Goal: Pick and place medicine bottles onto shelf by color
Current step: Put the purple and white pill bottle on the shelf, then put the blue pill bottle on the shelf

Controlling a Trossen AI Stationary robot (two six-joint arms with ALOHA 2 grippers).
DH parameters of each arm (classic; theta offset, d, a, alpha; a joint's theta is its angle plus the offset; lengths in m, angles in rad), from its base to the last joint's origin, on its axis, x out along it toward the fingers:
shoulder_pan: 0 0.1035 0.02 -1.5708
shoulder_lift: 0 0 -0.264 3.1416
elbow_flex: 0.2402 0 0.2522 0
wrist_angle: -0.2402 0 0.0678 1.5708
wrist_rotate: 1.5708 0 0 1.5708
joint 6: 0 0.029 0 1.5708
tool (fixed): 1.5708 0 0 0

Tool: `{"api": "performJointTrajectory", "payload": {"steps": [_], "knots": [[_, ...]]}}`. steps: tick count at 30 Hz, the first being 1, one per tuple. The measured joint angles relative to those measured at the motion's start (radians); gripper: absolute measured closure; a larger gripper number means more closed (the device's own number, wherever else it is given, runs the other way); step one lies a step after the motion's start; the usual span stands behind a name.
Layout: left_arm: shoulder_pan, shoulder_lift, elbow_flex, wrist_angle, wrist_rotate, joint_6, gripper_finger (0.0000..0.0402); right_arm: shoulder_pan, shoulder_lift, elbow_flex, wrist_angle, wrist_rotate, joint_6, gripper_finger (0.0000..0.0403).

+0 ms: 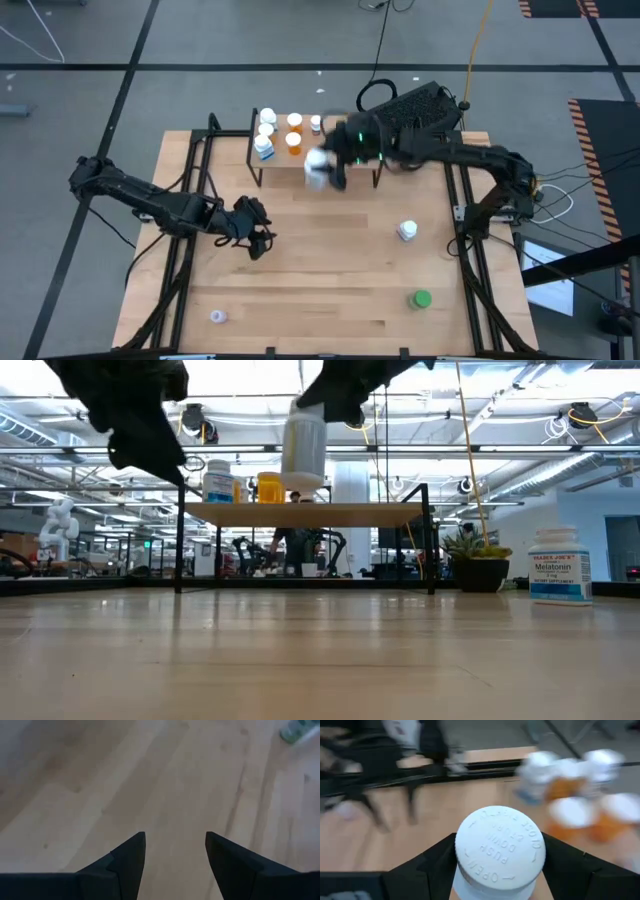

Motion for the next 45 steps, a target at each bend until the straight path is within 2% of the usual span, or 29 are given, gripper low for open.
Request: {"api": "performJointTrajectory", "payload": {"steps": [6, 17, 24, 34, 41, 45], "knots": [[0.072, 0.0, 0.0, 0.029, 0.0, 0.0, 0.0192, -0.122, 0.096, 0.136, -0.102, -0.047, -0.098, 0.016], [0.097, 0.0, 0.0, 0.024, 0.01, -0.018, 0.0192, -0.219, 0.15, 0.146, -0.029, -0.052, -0.153, 0.0159], [0.097, 0.0, 0.0, 0.024, 0.01, -0.026, 0.0192, -0.221, 0.15, 0.146, -0.027, -0.055, -0.125, 0.0145], [0.085, 0.0, 0.0, 0.024, 0.013, -0.09, 0.0192, -0.204, 0.12, 0.144, -0.02, -0.041, -0.097, 0.0081], [0.049, 0.0, 0.0, 0.025, 0.013, -0.131, 0.0192, -0.13, 0.03, 0.144, -0.027, 0.088, -0.131, 0.0058], [0.039, 0.0, 0.0, 0.027, 0.013, -0.13, 0.0192, -0.081, -0.05, 0.145, -0.108, 0.14, -0.062, 0.0058]]}}
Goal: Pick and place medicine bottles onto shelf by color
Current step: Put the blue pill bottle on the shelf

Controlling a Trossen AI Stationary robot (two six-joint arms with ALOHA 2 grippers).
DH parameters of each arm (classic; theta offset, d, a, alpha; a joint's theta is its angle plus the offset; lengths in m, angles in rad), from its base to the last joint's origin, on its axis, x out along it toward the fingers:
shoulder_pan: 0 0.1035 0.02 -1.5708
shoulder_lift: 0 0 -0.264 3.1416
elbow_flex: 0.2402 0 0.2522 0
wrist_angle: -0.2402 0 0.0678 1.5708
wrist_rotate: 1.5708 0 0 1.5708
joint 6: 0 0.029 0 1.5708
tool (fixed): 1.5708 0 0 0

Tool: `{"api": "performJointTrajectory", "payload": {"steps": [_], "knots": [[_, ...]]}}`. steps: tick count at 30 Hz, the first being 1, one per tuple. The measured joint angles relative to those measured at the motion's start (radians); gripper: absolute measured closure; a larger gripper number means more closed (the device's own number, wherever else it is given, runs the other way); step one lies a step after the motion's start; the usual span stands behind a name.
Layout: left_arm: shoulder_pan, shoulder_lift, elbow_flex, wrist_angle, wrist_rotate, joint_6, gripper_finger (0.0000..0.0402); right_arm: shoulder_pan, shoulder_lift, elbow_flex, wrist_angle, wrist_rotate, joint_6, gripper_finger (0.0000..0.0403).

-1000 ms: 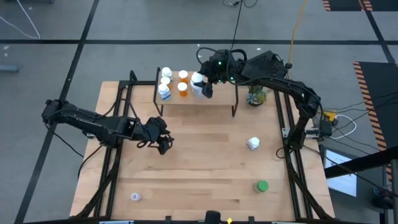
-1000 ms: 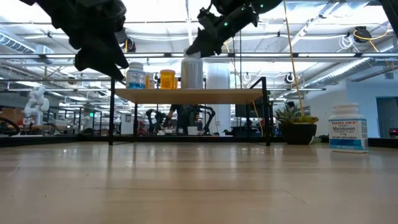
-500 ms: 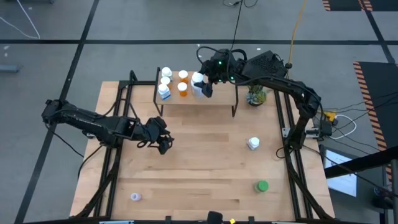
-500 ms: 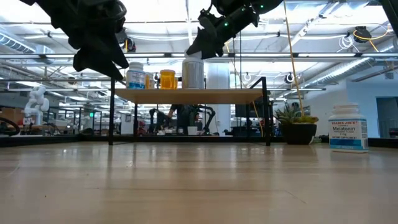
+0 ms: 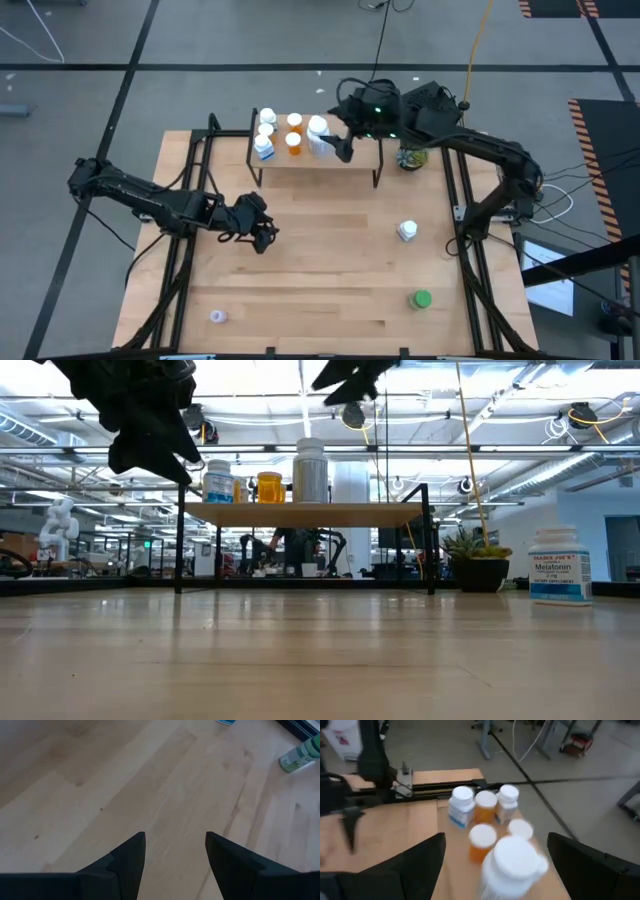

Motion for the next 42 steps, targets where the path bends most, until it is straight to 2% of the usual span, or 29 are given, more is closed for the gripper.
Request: {"api": "performJointTrajectory", "payload": {"steps": [5, 10, 15, 18, 21, 23, 25, 30, 33, 37, 42], "knots": [[-0.004, 0.0, 0.0, 0.01, -0.002, 0.038, 0.0192, 0.1, -0.09, 0.0, -0.241, -0.03, 0.171, 0.0058], [0.014, 0.0, 0.0, 0.076, -0.004, 0.118, 0.0192, 0.284, -0.132, 0.0, -0.434, -0.023, 0.291, 0.0067], [0.025, 0.0, 0.0, 0.104, -0.005, 0.135, 0.0192, 0.481, -0.135, -0.002, -0.769, 0.145, 0.485, 0.0086], [0.036, 0.0, 0.0, 0.104, -0.005, 0.172, 0.0192, 0.558, -0.144, -0.057, -0.94, 0.246, 0.644, 0.0089], [0.053, 0.0, 0.0, 0.126, 0.001, 0.171, 0.0192, 0.588, -0.194, -0.175, -1.023, 0.304, 0.943, 0.0089], [0.062, 0.0, 0.0, 0.153, 0.02, 0.158, 0.0192, 0.581, -0.259, -0.281, -1.001, 0.281, 1.102, 0.0089], [0.066, 0.0, 0.0, 0.188, 0.024, 0.16, 0.0192, 0.577, -0.326, -0.398, -0.912, 0.255, 1.185, 0.0086], [0.066, 0.0, 0.0, 0.227, 0.024, 0.204, 0.0192, 0.567, -0.432, -0.695, -0.613, 0.172, 1.226, 0.0081], [0.066, 0.0, 0.0, 0.228, 0.024, 0.204, 0.0192, 0.567, -0.45, -0.823, -0.518, 0.146, 1.258, 0.0083], [0.066, 0.0, 0.0, 0.227, 0.054, 0.183, 0.0192, 0.568, -0.455, -0.896, -0.523, 0.18, 1.301, 0.0086], [0.066, 0.0, 0.0, 0.227, 0.057, 0.183, 0.0192, 0.562, -0.454, -0.904, -0.51, 0.227, 1.291, 0.0087]]}}
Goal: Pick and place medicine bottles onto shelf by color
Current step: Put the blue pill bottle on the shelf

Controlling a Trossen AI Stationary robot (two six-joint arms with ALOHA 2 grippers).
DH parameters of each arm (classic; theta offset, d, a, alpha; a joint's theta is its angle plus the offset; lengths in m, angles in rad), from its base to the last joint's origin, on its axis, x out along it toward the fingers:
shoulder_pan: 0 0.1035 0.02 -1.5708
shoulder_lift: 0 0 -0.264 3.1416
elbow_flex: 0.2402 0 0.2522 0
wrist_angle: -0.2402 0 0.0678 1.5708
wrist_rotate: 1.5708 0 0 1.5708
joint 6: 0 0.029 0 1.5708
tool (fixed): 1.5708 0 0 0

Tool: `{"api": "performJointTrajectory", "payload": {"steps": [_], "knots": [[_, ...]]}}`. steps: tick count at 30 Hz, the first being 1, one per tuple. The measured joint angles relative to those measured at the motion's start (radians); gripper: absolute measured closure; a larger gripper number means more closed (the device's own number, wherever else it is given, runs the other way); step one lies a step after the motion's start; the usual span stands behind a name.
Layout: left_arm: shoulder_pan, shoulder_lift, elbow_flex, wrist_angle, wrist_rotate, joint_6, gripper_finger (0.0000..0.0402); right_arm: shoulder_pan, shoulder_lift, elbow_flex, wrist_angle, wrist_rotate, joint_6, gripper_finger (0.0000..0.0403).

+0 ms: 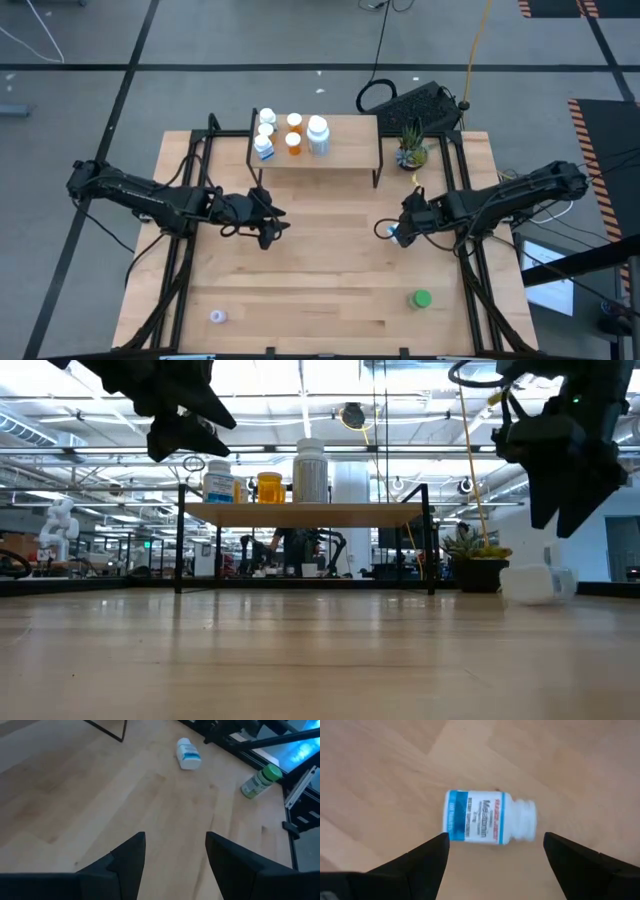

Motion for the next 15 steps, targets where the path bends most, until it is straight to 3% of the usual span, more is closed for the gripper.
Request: {"api": "performJointTrajectory", "payload": {"steps": [9, 15], "knots": [[0.022, 0.0, 0.0, 0.0, -0.009, -0.006, 0.0192, -0.009, 0.001, -0.001, -0.007, 0.002, 0.05, 0.0087], [0.041, 0.067, -0.001, 0.016, -0.004, -0.027, 0.0192, -0.086, 0.002, -0.001, -0.003, -0.034, 0.286, 0.0087]]}}
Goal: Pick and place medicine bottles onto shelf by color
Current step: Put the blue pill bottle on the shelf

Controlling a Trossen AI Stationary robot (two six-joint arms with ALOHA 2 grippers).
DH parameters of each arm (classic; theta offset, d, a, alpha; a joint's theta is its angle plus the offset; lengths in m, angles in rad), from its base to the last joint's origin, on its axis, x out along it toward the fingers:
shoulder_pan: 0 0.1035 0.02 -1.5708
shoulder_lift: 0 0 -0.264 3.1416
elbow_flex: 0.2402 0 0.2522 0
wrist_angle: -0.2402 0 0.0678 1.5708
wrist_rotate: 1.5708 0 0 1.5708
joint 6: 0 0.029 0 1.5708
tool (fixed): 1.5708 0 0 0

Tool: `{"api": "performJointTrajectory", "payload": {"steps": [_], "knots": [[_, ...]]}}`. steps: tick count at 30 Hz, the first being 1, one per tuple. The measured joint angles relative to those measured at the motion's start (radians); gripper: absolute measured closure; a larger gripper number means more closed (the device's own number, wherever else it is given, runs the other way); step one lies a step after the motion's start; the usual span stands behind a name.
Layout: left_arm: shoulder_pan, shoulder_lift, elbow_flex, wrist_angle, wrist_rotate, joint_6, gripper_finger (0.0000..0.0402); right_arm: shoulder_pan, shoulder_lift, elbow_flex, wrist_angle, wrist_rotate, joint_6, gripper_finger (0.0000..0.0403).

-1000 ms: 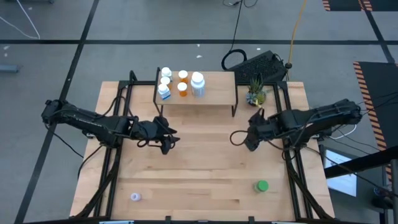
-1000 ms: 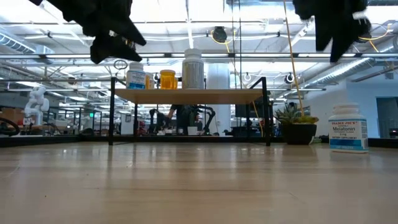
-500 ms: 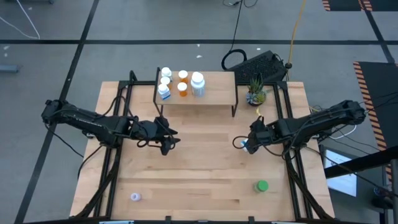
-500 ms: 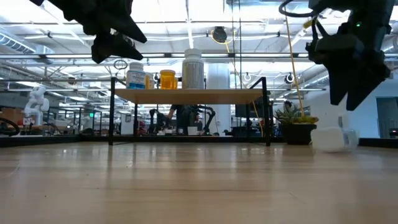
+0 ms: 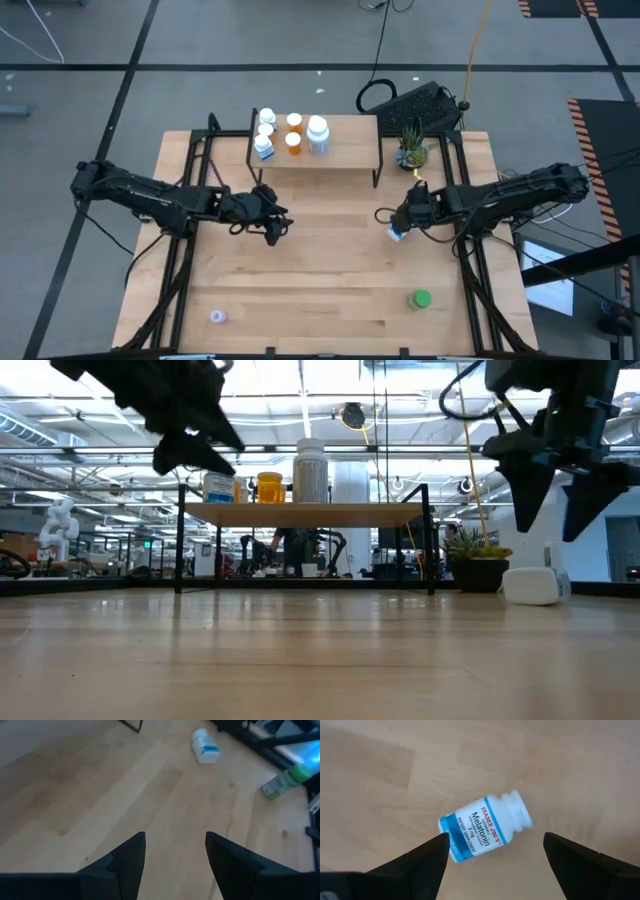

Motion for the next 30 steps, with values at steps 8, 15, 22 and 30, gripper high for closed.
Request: {"api": "performJointTrajectory", "payload": {"steps": [8, 15, 22, 30], "knots": [[0.0, 0.133, 0.001, 0.087, 0.004, -0.026, 0.0192, -0.078, 0.057, -0.129, 0.277, -0.149, 0.176, 0.0087], [0.001, 0.153, 0.001, 0.124, 0.023, 0.027, 0.0192, -0.139, 0.1, -0.253, 0.511, -0.151, 0.237, 0.0087], [0.001, 0.152, 0.001, 0.118, 0.023, 0.031, 0.0192, -0.207, 0.1, -0.295, 0.576, -0.12, 0.19, 0.0087], [-0.012, 0.152, 0.001, 0.121, 0.024, 0.043, 0.0192, -0.155, 0.087, -0.282, 0.996, -0.204, 0.131, 0.0087]]}}
